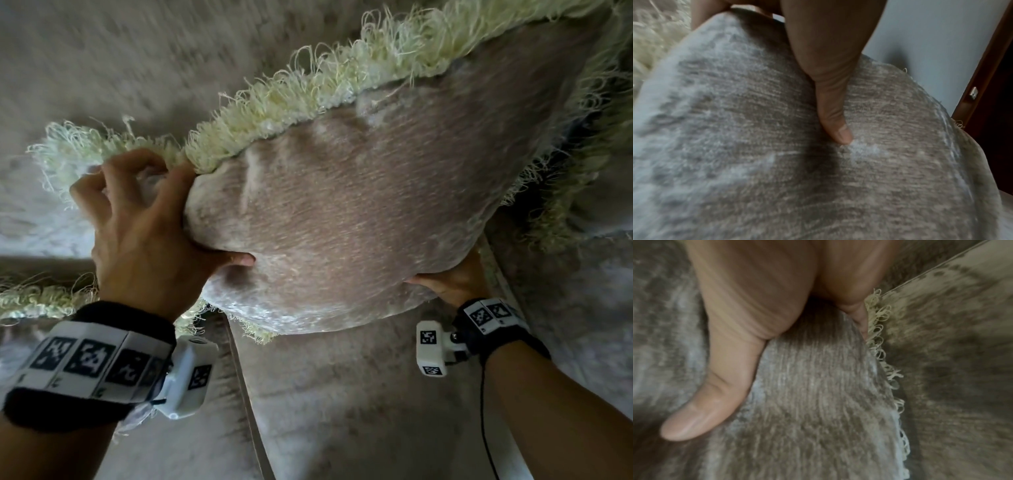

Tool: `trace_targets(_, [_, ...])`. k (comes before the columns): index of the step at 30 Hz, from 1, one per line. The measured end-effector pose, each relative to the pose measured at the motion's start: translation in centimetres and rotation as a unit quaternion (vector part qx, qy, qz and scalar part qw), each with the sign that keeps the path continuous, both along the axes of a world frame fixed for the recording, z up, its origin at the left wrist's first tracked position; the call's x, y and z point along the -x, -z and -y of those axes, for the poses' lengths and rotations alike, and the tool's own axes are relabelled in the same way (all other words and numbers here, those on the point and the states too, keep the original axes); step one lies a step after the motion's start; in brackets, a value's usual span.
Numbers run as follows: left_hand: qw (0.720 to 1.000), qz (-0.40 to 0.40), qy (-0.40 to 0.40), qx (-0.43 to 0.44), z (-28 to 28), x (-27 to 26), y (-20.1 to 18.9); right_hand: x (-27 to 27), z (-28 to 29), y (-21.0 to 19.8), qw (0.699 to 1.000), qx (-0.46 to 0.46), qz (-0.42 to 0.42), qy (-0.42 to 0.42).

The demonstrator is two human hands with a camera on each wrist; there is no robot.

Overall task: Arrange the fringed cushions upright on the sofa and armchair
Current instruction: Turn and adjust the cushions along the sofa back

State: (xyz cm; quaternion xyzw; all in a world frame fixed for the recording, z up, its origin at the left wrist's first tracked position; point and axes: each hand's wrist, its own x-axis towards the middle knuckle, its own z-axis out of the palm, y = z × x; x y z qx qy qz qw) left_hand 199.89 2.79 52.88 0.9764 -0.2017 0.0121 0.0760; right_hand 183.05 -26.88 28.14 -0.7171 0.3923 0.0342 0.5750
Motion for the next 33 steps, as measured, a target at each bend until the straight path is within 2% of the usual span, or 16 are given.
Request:
trace_targets(6, [0.995,0.04,0.087,-0.024,-1.2,-1.2,1.2,-0.3,-0.2,-0.8,0.999,-0.04,-0.023,0.013])
trace_targets(11, [0.994,0.07,0.088,0.007,-1.9,-0.3,0.9,0.9,-0.4,-3.9,0.999,-0.011,0.035,0.011])
trace_targets(17, [0.995,0.087,0.042,0.019,-4.7,1.2,-0.1,0.3,0.3,-13.3,0.998,0.039,0.054,-0.015])
trace_targets(22, [0.994,0.07,-0.034,0.072,-6.7,3.4,-0.5,-1.6,2.3,-17.3,0.981,0.12,0.126,-0.091])
trace_targets(27, [0.988,0.014,-0.115,0.105,-6.7,5.6,-0.1,-3.1,4.5,-21.4,0.962,0.174,0.144,-0.157])
trace_targets(33, [0.979,-0.025,-0.157,0.125,-6.1,7.3,0.6,-3.9,6.7,-23.2,0.947,0.243,0.083,-0.193])
